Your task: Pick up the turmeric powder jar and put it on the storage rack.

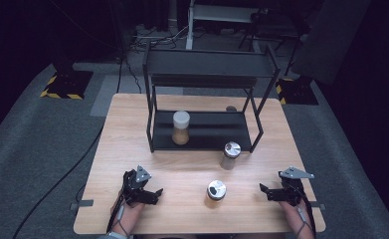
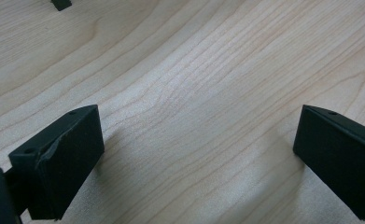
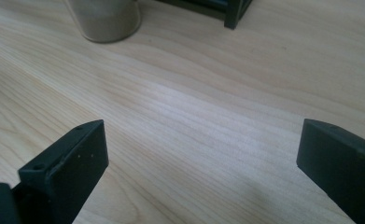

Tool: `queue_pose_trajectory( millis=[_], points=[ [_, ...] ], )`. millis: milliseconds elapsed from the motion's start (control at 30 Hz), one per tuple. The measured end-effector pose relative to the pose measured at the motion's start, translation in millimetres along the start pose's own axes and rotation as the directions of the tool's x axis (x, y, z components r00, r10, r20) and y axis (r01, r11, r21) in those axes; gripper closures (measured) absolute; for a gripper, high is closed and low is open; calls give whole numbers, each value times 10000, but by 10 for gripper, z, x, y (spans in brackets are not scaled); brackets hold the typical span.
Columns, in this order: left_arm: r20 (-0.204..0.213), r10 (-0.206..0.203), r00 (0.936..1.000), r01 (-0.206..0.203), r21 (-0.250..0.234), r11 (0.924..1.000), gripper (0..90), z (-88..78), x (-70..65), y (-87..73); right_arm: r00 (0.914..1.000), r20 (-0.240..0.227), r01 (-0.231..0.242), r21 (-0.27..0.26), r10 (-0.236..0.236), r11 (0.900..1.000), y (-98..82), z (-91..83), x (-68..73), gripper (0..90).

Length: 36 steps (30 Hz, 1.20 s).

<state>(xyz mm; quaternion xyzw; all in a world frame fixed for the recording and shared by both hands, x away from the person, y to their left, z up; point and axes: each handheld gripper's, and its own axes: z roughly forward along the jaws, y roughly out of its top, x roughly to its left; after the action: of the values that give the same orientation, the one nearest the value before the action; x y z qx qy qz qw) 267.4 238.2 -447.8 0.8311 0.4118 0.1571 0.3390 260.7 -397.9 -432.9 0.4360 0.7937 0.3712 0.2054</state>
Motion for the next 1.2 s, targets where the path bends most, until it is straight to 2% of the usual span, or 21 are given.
queue_pose_trajectory(
  millis=[333, 533, 1000, 1200],
  points=[
    [-39, 53, 10000, -53, 37, 10000, 3, 5, -3, 12, 9997, -220, 93, -667, -108, 9977, 82, -195, 115, 20],
    [-38, 51, 10000, -51, 36, 10000, 3, 5, -3, 12, 9985, -503, 163, -998, -214, 9949, 150, -268, 203, 21],
    [-40, 46, 10000, -46, 37, 10000, 2, 5, -4, 12, 9930, -964, 556, -1306, -685, 9899, 320, -303, 530, 21],
    [-39, 37, 10000, -37, 30, 10000, 2, 6, -4, 10, 9875, -1254, 759, -1499, -950, 9858, 375, -323, 663, 21]
  ],
)
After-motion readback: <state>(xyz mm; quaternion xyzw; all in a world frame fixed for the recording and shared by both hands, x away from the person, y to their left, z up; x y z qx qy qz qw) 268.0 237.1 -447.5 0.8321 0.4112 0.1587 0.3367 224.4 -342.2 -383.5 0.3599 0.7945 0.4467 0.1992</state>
